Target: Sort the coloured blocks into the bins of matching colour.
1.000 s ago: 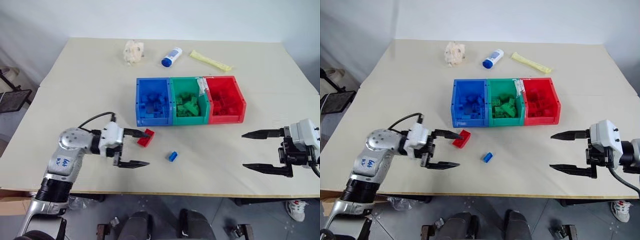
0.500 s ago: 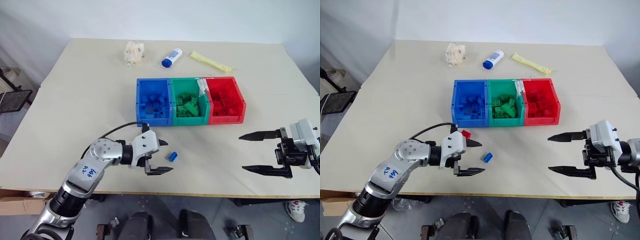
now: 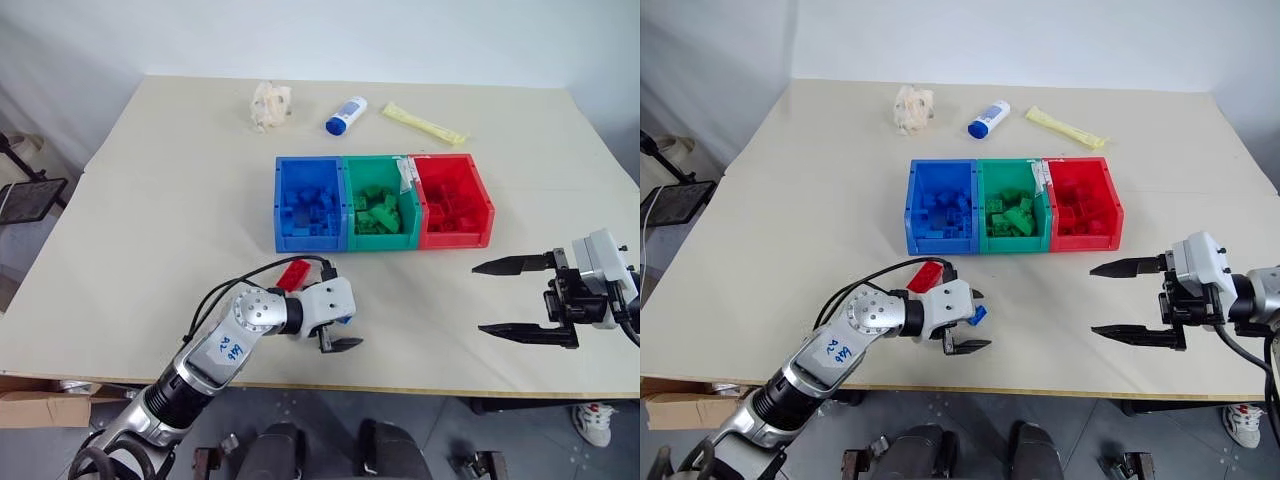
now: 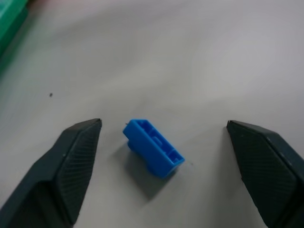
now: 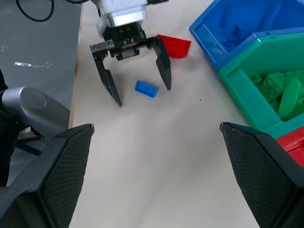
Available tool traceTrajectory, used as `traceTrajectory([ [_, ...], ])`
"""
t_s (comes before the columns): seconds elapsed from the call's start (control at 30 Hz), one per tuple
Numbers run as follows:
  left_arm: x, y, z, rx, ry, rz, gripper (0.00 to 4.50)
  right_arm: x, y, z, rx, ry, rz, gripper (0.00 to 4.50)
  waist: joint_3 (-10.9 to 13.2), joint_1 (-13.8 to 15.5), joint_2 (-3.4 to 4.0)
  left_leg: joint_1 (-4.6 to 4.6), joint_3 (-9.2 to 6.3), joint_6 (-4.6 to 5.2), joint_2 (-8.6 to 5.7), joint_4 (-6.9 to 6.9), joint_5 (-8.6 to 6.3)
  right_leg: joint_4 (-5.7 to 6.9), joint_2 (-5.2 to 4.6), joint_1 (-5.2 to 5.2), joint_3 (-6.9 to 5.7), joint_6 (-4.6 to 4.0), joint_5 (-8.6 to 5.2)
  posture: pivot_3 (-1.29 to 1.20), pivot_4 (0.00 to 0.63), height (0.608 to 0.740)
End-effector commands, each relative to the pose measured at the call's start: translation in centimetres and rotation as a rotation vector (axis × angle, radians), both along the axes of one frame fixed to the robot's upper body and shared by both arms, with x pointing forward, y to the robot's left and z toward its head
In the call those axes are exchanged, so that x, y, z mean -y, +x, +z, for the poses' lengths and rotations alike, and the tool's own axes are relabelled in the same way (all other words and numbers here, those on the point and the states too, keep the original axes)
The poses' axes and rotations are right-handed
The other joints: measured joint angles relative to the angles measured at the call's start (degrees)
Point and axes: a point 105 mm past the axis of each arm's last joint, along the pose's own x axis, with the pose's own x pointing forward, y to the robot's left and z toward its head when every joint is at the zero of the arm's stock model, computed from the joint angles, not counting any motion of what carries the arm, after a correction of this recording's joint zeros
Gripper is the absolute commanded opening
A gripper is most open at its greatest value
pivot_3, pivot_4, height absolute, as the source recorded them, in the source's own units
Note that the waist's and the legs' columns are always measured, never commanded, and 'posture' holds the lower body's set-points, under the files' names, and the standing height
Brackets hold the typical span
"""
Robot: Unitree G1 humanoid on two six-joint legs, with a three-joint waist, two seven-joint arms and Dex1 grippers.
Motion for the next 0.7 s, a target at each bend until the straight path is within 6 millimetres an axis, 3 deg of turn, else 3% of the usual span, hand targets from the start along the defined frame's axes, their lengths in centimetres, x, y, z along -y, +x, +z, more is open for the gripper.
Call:
traceTrajectory([
  [0.03, -0.6, 1.0, 0.2, 0.051, 0.026, 0.046, 3.26, 0.0, 0.0, 0.7, 0.026, 0.003, 0.002, 4.5, 0.0, 0.07, 0.0, 0.0, 0.0, 0.0, 0.0, 0.0, 0.0, 0.01, 0.0, 0.0, 0.0, 0.0, 0.0, 0.0, 0.15, 0.74],
  [0.33, -1.0, 1.1, -0.3, 0.039, 0.043, 0.061, 0.4, 0.2, 0.1, 0.7, 0.028, -0.001, -0.013, 4.5, 0.0, 0.1, 0.0, 0.01, 0.0, 0.0, 0.01, 0.01, 0.0, 0.02, 0.0, 0.0, 0.0, 0.0, 0.0, 0.0, 0.15, 0.74],
  [0.5, -0.7, 1.7, 0.9, 0.054, -0.005, 0.068, 0.34, 0.4, 0.2, 0.7, 0.034, 0.005, -0.027, 4.5, 0.0, 0.15, 0.0, 0.01, 0.0, 0.0, 0.01, 0.02, 0.0, 0.03, 0.0, 0.0, 0.0, 0.0, 0.0, 0.0, 0.15, 0.74],
  [0.7, -1.4, 4.6, 5.6, 0.151, -0.142, 0.183, 0.34, 0.6, 0.5, 1.0, 0.054, 0.045, -0.067, 4.5, 0.0, 0.65, 0.0, -0.01, 0.01, 0.0, 0.0, 0.04, 0.0, 0.02, 0.02, 0.0, -0.01, 0.0, 0.0, 0.0, 0.15, 0.74],
])
